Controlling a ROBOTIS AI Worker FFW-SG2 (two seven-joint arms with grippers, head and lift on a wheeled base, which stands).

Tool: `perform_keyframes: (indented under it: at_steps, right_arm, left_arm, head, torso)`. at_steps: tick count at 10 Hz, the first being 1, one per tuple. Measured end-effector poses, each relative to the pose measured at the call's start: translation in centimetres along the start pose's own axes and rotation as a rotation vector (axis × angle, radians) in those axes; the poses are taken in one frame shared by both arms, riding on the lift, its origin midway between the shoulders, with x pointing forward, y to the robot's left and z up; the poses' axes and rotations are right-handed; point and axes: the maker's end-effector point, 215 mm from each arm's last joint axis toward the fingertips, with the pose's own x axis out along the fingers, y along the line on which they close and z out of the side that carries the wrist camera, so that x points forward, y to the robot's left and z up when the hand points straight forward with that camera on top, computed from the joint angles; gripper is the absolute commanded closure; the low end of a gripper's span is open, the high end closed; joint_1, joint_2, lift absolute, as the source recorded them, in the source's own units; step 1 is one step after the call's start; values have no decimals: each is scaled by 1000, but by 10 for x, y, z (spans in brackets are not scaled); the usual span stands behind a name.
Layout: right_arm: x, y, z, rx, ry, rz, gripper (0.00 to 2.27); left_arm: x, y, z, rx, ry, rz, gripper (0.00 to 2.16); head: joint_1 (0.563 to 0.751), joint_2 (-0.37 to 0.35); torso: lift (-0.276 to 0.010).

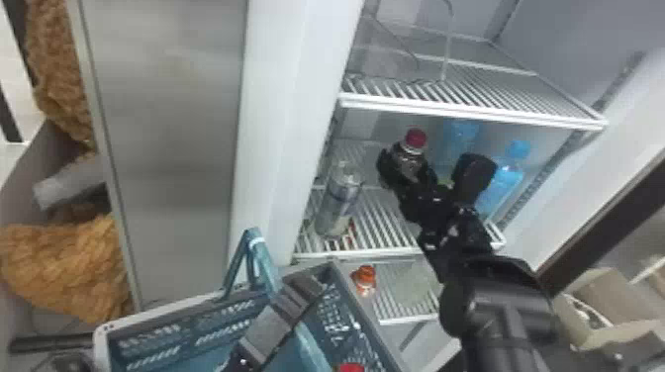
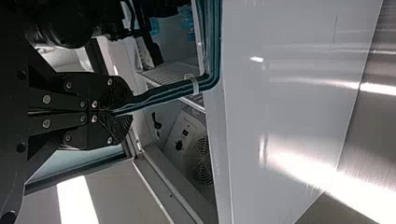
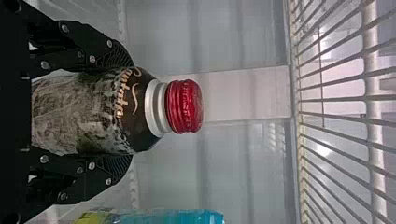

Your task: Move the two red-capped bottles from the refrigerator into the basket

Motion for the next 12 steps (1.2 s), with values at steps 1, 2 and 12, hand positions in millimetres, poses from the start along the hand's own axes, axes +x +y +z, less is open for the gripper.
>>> perform_keyframes:
  at_steps: [1, 2, 12]
  right_arm:
    - [-8, 2, 3, 4, -8, 7, 1276]
    - [-17, 5, 10, 7, -21, 17, 1276]
    - [-135, 39, 32, 24, 14, 110, 1276]
  left_arm:
    - [0, 0, 0, 0, 1, -1, 1204]
    - [0, 0, -1, -1, 2, 0, 1204]
    - [0, 2, -4, -20, 1, -1, 1204]
  head:
    - [669, -350]
    - [670, -350]
    - [695, -350]
  torso:
    - [0]
    - [0]
    - [0]
